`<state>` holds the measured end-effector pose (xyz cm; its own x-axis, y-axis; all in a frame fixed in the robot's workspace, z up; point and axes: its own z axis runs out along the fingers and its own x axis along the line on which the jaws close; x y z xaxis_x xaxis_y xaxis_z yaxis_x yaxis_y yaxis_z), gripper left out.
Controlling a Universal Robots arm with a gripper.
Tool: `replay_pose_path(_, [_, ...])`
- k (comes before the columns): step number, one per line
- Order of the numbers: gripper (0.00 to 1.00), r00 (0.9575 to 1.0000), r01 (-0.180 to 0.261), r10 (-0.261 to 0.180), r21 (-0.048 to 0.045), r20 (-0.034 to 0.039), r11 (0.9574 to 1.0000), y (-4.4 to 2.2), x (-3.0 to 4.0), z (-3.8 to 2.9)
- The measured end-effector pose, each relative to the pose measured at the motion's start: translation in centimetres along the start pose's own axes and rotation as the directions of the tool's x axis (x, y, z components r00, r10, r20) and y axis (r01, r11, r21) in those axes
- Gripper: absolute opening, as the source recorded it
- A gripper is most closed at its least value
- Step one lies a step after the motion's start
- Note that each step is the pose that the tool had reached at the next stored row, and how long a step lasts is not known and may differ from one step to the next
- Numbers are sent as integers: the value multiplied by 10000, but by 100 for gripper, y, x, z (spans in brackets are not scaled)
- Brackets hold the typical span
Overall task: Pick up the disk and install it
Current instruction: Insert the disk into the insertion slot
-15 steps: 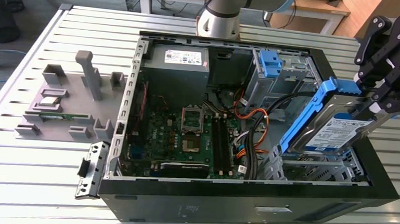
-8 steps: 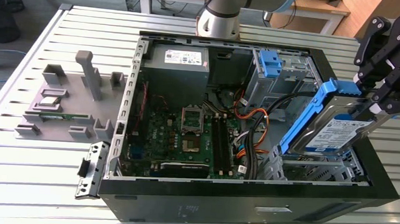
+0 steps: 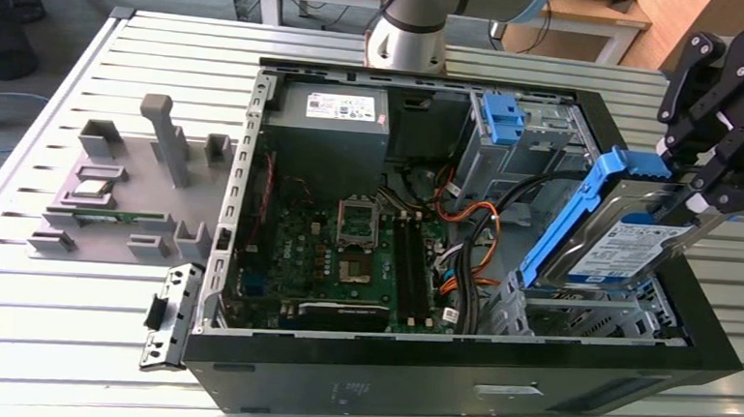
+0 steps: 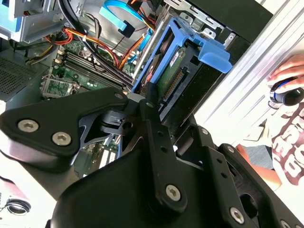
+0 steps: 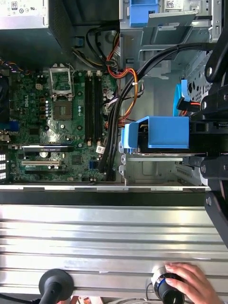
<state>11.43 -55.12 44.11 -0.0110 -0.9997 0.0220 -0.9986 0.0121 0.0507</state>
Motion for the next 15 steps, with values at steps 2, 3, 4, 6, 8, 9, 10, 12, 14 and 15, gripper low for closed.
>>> replay_pose_path(2, [35, 10000, 0, 0, 0, 0, 10000, 0, 0, 1])
replay_pose_path(3, [35, 10000, 0, 0, 0, 0, 10000, 0, 1, 1])
replay_pose_path(4, [35, 10000, 0, 0, 0, 1, 10000, 0, 0, 1])
replay_pose_path(6, [35, 10000, 0, 0, 0, 2, 10000, 0, 0, 4])
replay_pose_path(8, [35, 10000, 0, 0, 0, 3, 10000, -1, 0, 14])
replay_pose_path(9, [35, 10000, 0, 0, 0, 1, 10000, -1, 0, 20])
replay_pose_path(10, [35, 10000, 1, -1, 0, 2, 10000, -1, 0, 27])
replay_pose_path(12, [35, 10000, 0, 0, 0, 1, 10000, -2, -1, 40])
replay_pose_path(14, [35, 10000, 0, 0, 0, -1, 10000, -3, -1, 52])
replay_pose_path(15, [35, 10000, 0, 0, 0, 2, 10000, -3, -1, 60])
